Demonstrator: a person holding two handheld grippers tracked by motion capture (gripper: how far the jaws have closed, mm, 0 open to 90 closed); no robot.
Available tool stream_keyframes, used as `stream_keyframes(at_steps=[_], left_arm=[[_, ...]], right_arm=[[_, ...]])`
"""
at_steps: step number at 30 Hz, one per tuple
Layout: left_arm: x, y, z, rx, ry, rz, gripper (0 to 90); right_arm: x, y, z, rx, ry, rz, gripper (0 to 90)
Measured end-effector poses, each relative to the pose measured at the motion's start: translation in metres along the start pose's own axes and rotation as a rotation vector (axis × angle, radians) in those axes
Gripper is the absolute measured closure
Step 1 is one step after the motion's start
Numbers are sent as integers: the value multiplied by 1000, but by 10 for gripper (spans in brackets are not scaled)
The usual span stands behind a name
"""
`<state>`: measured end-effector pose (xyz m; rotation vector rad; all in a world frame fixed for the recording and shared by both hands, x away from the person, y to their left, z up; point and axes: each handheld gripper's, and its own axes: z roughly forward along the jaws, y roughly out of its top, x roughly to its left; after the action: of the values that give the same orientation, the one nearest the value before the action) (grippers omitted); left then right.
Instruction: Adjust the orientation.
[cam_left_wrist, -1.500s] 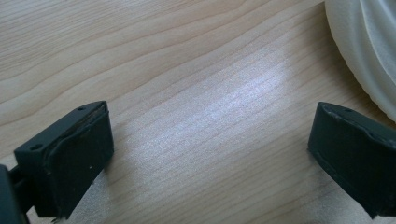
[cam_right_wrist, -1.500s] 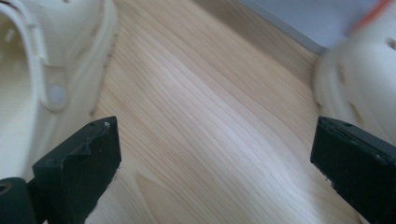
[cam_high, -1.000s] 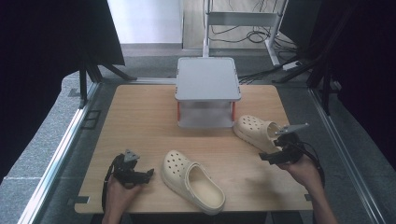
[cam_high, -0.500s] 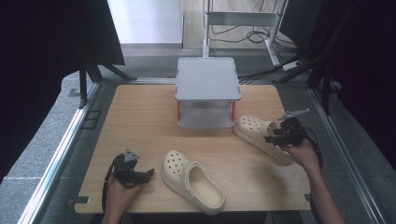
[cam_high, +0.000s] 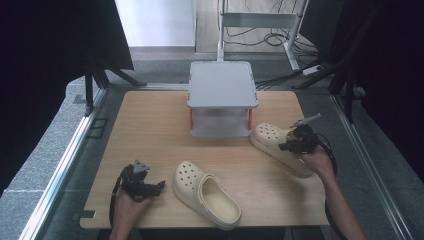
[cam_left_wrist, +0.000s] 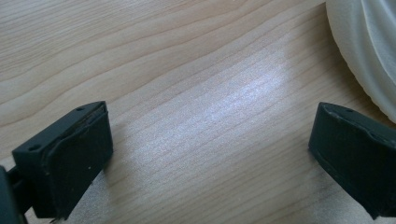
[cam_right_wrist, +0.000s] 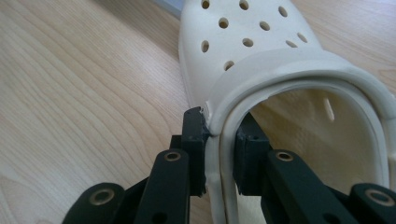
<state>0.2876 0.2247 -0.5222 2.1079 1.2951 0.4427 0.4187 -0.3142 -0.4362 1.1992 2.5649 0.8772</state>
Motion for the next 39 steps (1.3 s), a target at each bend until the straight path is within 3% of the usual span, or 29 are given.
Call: stream_keyframes(at_steps=[6, 9, 14, 21, 28, 29, 39], left_arm=[[0, 0, 0, 0, 0, 0, 0], [0, 0, 0, 0, 0, 0, 0], [0, 0, 0, 0, 1, 2, 0], [0, 0, 0, 0, 0, 0, 0], [0, 0, 0, -1, 2, 2, 0], [0, 0, 0, -1, 1, 1, 0], [0, 0, 0, 0, 0, 1, 0]], right_arm=[[6, 0, -8, -21, -18, 37, 775], [16, 2, -16, -12, -53, 45, 775], [38, 6, -34, -24, -83, 64, 775], [75, 12, -44, -38, -60, 51, 775], [120, 26, -33, -49, -5, 9, 774], [120, 26, -33, -49, -5, 9, 774], [169, 37, -1, -35, 46, -64, 773]])
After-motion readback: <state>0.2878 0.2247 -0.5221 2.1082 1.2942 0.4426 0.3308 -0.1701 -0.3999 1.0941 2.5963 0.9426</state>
